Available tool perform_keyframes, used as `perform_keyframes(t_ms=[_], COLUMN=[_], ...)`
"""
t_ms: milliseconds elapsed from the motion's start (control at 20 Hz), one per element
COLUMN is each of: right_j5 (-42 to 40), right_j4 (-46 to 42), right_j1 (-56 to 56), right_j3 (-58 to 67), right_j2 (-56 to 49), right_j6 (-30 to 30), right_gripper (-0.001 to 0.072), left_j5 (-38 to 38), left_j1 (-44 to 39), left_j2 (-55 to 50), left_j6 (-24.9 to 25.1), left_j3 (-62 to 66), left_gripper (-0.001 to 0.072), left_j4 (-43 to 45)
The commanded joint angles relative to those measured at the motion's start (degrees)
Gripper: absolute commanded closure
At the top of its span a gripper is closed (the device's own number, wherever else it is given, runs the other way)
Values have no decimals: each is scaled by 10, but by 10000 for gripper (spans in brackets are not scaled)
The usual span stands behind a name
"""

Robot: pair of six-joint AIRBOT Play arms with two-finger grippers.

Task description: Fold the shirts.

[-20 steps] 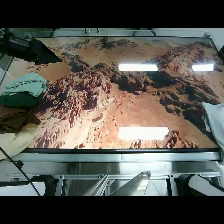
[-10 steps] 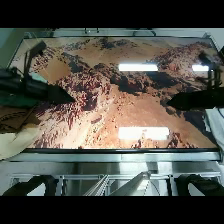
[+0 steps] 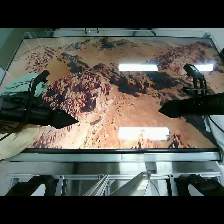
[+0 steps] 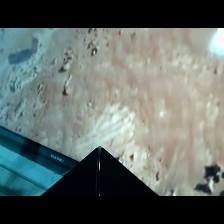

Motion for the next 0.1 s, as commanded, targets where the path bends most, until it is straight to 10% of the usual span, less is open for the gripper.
perform_keyframes(t_ms=[0,50], right_j5=[-1,-1], right_j4=[1,1], right_j1=[2,2], right_j3=[-2,-2], right_j2=[0,0], right_j6=[1,1], right_gripper=[698,698], left_j5=[3,3], left_j1=[0,0], left_j2=[24,28], left_j6=[-1,-1], left_j3=[-8,-8], left_gripper=[694,694], left_j4=[0,0])
